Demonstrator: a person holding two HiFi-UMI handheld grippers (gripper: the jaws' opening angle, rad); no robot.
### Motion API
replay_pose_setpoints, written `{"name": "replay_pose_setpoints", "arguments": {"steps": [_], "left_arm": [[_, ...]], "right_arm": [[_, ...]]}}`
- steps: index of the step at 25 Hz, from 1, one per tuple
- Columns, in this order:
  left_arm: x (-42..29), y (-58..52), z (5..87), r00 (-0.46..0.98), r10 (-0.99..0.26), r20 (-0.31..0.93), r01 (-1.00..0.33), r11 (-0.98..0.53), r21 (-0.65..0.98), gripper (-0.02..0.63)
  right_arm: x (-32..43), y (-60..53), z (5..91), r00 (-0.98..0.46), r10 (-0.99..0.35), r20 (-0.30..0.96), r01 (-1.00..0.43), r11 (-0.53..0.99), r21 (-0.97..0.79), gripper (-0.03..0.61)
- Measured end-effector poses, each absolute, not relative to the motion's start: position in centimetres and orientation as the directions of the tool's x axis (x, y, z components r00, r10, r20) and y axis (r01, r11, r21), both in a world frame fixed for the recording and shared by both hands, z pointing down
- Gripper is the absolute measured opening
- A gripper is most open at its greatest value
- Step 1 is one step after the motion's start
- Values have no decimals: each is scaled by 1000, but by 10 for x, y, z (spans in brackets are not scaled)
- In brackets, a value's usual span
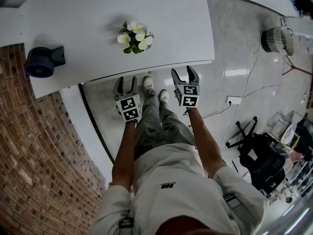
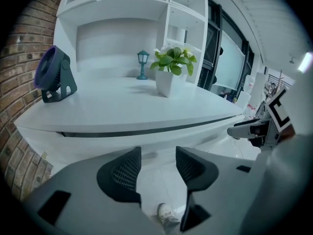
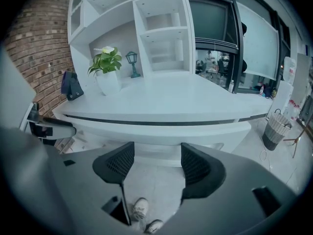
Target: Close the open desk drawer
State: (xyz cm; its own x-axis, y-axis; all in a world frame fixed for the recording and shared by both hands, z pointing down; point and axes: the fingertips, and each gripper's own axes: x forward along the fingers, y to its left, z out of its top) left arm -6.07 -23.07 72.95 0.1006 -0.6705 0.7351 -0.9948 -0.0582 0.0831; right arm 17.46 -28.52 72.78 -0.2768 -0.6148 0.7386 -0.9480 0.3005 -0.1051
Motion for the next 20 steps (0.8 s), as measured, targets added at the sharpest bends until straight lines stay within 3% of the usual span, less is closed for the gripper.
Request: {"name": "replay_pose_setpoints", "arguments": {"steps": [20], "left_arm": [[-64, -248, 728, 142, -687, 712, -990, -94, 107, 238]], "right_arm": [[170, -299, 730, -258, -614, 746, -948, 308, -74, 299]]}}
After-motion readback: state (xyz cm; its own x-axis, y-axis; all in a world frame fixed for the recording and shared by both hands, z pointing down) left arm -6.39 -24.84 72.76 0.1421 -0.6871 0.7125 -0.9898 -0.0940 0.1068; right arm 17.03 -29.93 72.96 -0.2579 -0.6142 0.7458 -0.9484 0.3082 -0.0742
